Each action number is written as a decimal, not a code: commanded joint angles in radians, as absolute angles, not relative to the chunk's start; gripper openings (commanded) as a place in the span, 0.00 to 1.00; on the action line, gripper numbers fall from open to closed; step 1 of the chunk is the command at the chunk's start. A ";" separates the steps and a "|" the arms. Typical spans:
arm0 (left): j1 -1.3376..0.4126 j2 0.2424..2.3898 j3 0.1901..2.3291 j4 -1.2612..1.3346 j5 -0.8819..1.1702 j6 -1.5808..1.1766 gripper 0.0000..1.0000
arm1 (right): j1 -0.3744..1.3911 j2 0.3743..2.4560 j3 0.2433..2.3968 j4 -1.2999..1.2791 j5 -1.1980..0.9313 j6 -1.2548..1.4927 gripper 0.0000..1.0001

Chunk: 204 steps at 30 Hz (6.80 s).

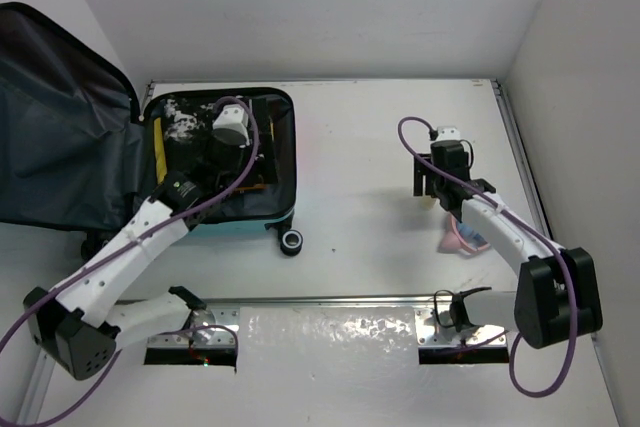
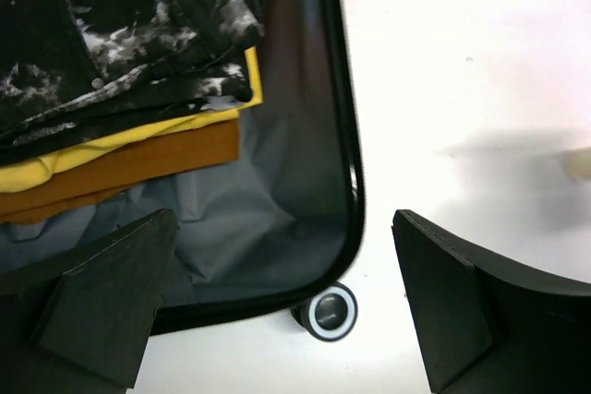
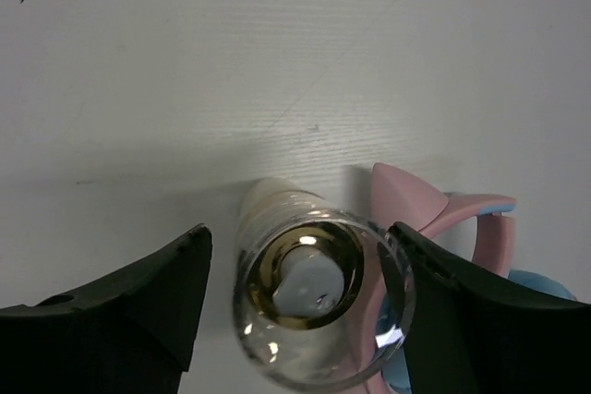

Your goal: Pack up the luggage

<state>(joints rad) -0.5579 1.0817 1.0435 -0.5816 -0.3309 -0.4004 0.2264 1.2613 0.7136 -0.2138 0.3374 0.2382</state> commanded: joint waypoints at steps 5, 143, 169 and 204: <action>-0.571 0.977 0.988 -0.568 -0.265 -0.338 1.00 | 0.170 1.321 0.670 0.084 0.324 0.253 0.53; -0.523 0.764 0.801 -0.517 -0.255 -0.235 0.85 | 0.204 1.661 0.864 -0.517 0.663 0.420 0.38; -0.523 0.709 0.776 -0.502 -0.270 -0.245 0.94 | 0.106 1.601 0.804 -0.518 0.581 0.417 0.39; -0.350 0.547 1.147 -0.851 -0.880 -0.581 0.99 | 1.011 2.002 1.624 0.089 -0.080 -0.057 0.00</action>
<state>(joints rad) -0.3573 0.4763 0.9989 -0.7784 -0.8570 -0.5579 1.0103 1.9408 1.5581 -0.0059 -0.0067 -0.0631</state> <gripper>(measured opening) 0.989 0.033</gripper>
